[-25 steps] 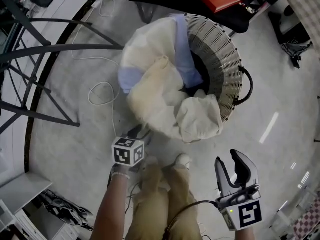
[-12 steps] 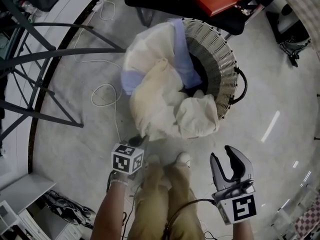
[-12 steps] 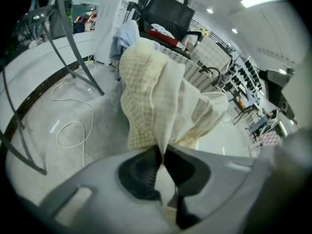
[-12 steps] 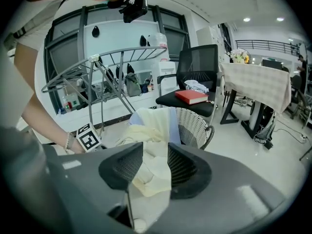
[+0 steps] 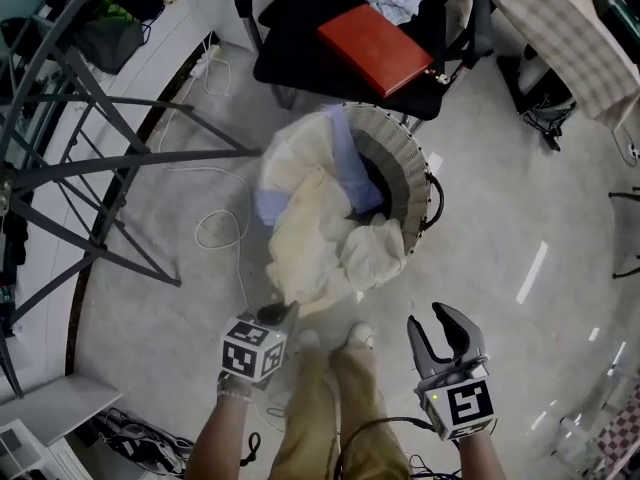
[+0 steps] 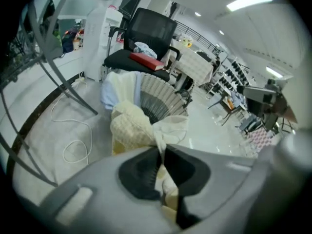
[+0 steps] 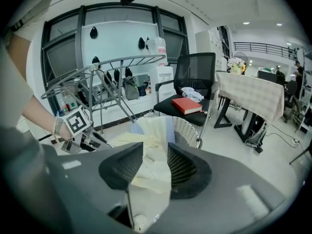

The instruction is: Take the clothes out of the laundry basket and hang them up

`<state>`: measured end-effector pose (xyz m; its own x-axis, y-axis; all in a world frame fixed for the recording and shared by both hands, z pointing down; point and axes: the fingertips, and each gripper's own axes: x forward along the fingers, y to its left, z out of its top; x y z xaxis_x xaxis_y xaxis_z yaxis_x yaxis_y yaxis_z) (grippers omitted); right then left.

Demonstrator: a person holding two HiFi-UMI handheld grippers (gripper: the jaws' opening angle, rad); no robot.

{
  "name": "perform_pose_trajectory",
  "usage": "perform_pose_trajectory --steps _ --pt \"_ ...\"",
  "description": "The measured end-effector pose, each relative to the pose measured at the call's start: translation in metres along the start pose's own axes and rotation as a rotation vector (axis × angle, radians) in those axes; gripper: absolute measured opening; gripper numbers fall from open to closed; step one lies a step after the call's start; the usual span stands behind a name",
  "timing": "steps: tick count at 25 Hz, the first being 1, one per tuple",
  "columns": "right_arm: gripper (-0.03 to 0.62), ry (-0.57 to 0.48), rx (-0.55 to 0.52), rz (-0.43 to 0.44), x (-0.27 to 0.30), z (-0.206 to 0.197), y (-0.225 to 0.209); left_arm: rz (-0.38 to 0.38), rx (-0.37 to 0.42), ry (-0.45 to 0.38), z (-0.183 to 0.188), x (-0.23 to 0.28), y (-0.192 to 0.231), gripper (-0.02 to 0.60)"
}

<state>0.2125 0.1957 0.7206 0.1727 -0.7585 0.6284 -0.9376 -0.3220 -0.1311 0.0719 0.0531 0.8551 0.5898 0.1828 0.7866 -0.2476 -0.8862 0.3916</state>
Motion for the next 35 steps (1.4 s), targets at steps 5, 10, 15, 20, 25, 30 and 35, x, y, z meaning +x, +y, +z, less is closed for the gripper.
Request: perform_pose_trajectory --steps 5,10,15,20,25,30,35 --pt "0.144 -0.028 -0.001 -0.039 -0.039 0.035 0.002 -0.030 0.008 -0.054 0.060 -0.041 -0.035 0.012" --pt "0.145 -0.042 0.010 -0.058 -0.074 0.057 0.009 -0.060 -0.004 -0.121 0.119 -0.079 -0.067 0.011" --pt "0.146 -0.062 0.018 -0.090 -0.108 0.081 0.013 -0.129 0.013 -0.187 0.181 -0.114 -0.104 0.011" --pt "0.147 -0.113 0.012 -0.122 -0.137 0.113 0.013 -0.158 0.083 -0.253 0.242 -0.156 -0.144 0.011" --pt "0.160 -0.153 0.001 -0.132 -0.164 0.144 0.023 -0.168 0.151 -0.308 0.292 -0.212 -0.187 0.011" --pt "0.163 -0.194 -0.029 -0.124 -0.172 0.175 0.040 -0.136 0.157 -0.357 0.341 -0.264 -0.208 0.011" --pt "0.183 -0.210 -0.056 -0.088 -0.176 0.200 0.063 -0.157 0.205 -0.439 0.383 -0.323 -0.242 0.012"
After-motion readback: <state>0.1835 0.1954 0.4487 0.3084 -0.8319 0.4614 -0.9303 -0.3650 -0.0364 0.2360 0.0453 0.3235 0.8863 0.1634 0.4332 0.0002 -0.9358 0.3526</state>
